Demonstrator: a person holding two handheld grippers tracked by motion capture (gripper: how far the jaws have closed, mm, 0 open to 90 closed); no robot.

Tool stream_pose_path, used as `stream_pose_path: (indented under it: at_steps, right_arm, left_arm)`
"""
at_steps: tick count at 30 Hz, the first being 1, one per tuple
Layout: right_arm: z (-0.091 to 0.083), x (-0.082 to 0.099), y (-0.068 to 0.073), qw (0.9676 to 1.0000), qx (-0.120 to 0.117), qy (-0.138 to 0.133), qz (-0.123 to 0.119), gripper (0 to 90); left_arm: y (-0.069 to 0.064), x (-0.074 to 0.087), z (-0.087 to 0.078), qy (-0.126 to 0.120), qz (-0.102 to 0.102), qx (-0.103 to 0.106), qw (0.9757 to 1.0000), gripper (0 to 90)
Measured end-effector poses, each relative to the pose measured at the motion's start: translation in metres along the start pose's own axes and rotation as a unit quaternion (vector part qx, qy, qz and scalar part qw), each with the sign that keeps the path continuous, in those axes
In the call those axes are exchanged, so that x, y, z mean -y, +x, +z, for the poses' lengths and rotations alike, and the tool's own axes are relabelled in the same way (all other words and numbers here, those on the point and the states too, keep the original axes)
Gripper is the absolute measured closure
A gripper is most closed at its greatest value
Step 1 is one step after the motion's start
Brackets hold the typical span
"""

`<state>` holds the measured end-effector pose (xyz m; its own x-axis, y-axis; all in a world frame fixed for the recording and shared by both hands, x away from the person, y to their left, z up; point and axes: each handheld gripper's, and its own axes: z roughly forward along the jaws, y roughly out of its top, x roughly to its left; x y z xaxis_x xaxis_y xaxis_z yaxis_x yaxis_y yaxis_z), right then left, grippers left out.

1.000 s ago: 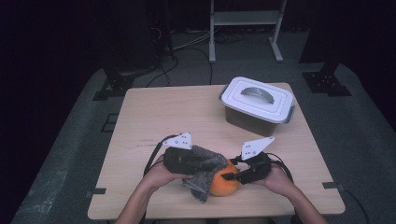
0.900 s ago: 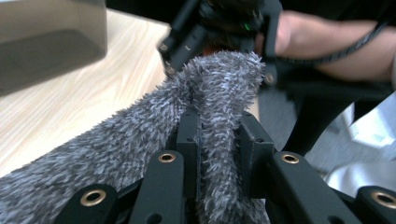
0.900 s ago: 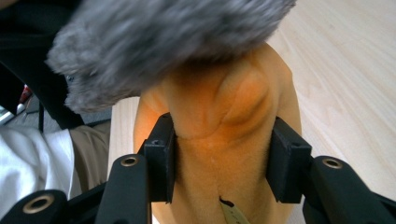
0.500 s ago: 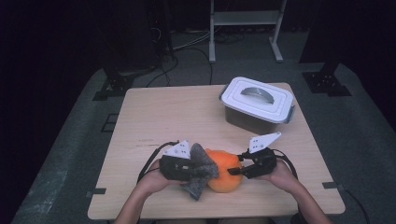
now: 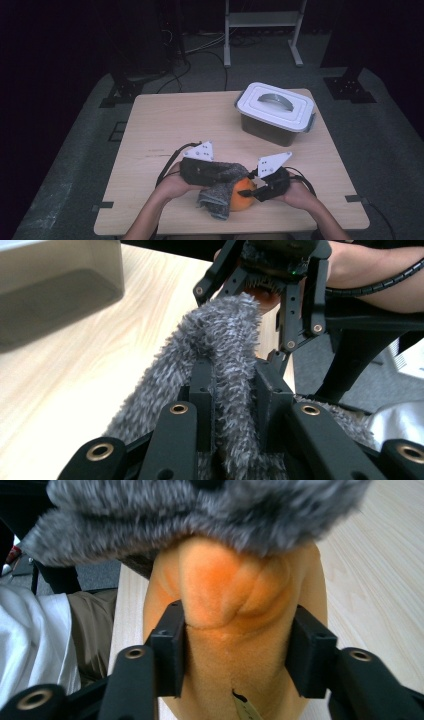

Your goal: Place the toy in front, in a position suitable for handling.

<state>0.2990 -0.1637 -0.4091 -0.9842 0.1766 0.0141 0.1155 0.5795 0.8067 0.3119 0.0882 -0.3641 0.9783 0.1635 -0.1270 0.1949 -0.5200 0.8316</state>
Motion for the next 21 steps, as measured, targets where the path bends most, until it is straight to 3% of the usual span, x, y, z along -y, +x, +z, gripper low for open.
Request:
stream_pose_path:
  at_steps: [4, 8, 12, 17, 21]
  right_arm:
    - [-0.004, 0.001, -0.002, 0.9987, 0.006, 0.0, 0.051, 32.8]
    - [-0.009, 0.002, 0.005, 0.9972, 0.025, -0.001, 0.071, 31.1]
    - [-0.013, 0.0, 0.011, 0.9962, 0.047, 0.006, 0.073, 31.3]
    - [-0.005, 0.0, 0.013, 0.9957, 0.052, 0.007, 0.076, 32.8]
    - [-0.002, 0.0, 0.009, 0.998, 0.041, -0.002, 0.049, 48.5]
  left_arm:
    - [0.003, 0.006, 0.002, -0.003, -0.012, 0.0, 0.9999, 74.1]
    - [0.004, 0.007, -0.002, 0.002, -0.012, -0.008, 0.9999, 74.5]
    - [0.004, 0.007, -0.003, -0.004, -0.014, -0.012, 0.9998, 74.6]
    - [0.0, 0.006, -0.001, -0.01, -0.02, 0.003, 0.9997, 74.5]
    - [0.0, 0.003, -0.006, -0.018, -0.019, 0.006, 0.9996, 74.5]
